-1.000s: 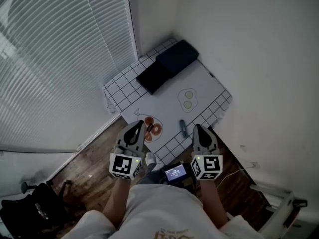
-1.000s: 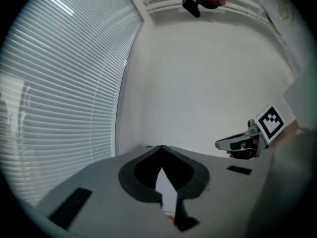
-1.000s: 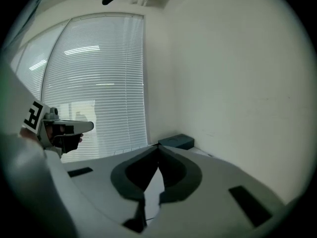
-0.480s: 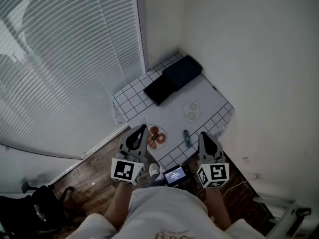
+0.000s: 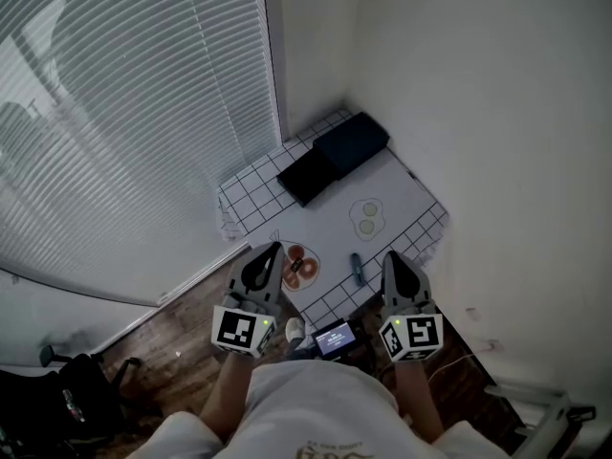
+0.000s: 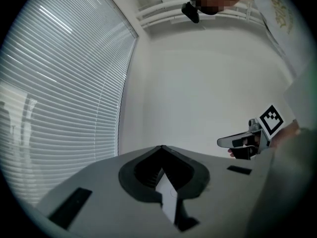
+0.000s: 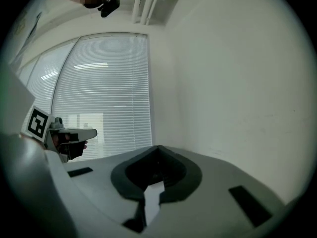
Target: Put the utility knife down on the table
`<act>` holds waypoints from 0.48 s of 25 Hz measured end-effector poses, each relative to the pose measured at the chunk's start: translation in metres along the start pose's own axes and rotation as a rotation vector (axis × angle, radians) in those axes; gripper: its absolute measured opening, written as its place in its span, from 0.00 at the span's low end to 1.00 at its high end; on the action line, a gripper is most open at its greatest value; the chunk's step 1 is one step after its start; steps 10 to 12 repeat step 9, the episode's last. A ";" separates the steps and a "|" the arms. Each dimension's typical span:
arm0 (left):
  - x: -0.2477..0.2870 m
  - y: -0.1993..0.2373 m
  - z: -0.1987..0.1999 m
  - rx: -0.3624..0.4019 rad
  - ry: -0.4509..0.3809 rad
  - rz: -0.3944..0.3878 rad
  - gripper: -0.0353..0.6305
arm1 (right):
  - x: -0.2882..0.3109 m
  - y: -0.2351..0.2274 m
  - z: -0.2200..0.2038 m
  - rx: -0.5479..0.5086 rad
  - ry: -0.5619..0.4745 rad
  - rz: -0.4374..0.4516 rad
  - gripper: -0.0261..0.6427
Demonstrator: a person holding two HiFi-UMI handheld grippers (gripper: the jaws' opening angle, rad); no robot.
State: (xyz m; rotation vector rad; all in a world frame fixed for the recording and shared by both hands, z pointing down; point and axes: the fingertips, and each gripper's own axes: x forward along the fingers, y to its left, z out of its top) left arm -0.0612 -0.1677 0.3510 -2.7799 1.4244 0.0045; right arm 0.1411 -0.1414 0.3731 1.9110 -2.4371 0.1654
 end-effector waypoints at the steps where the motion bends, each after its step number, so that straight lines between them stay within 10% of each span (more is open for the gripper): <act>1: -0.001 0.000 0.000 0.000 0.003 0.000 0.06 | 0.000 0.001 0.001 0.001 -0.003 0.005 0.05; 12: -0.003 0.000 -0.004 0.008 0.020 0.018 0.06 | -0.002 0.002 0.008 0.008 -0.025 0.020 0.05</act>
